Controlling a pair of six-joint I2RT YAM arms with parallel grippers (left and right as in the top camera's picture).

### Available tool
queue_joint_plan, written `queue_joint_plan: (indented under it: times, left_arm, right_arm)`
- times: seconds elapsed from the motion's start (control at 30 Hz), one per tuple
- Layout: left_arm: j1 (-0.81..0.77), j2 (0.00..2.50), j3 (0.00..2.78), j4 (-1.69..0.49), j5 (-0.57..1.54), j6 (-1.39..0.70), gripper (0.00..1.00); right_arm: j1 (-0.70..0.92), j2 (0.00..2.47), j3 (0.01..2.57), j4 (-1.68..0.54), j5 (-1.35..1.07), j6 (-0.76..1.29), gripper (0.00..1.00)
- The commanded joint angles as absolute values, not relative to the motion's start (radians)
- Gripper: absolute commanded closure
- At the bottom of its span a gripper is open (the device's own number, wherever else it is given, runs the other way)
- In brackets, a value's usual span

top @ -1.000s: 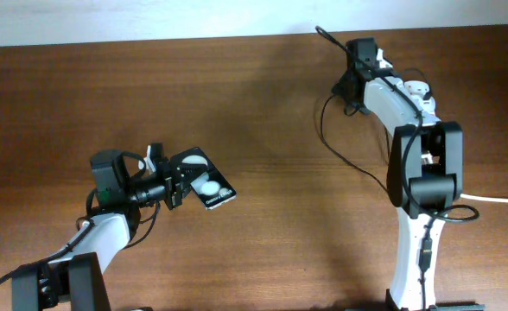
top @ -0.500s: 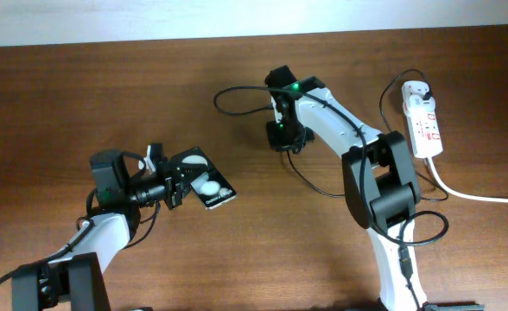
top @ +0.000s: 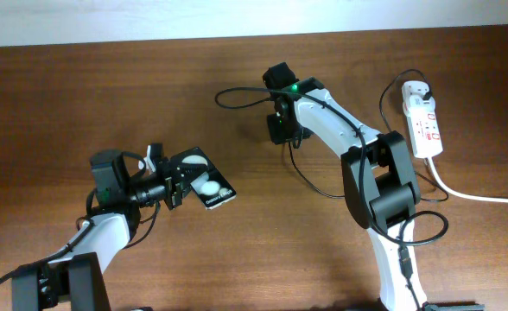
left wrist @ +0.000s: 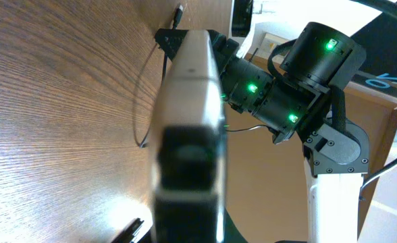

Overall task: Plug charger to phone and switch on socket
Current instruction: 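Move right gripper to the power strip and grasp the USB-C cable end, then insert the cable plug into the phone's bottom port with right gripper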

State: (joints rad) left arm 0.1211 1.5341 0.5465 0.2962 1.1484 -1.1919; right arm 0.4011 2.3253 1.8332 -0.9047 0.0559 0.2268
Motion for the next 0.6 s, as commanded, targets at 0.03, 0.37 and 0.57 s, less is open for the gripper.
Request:
queue_joint_plan:
  times: [0.03,0.37,0.57]
  left_arm:
    - [0.125,1.534,0.560,0.302,1.171,-1.172,1.00]
    - [0.125,1.534,0.560,0.472,1.244,-1.097,1.00]
    - [0.125,1.534,0.560,0.549,1.282,-1.115,1.00]
  right_arm:
    - [0.398,2.357,1.805,-0.886,0.136,0.218,0.69]
    - [0.398,2.065,1.826,-1.135,-0.020,0.240,0.96]
    - [0.430,1.519,1.822,-1.464,-0.176,0.240,0.96]
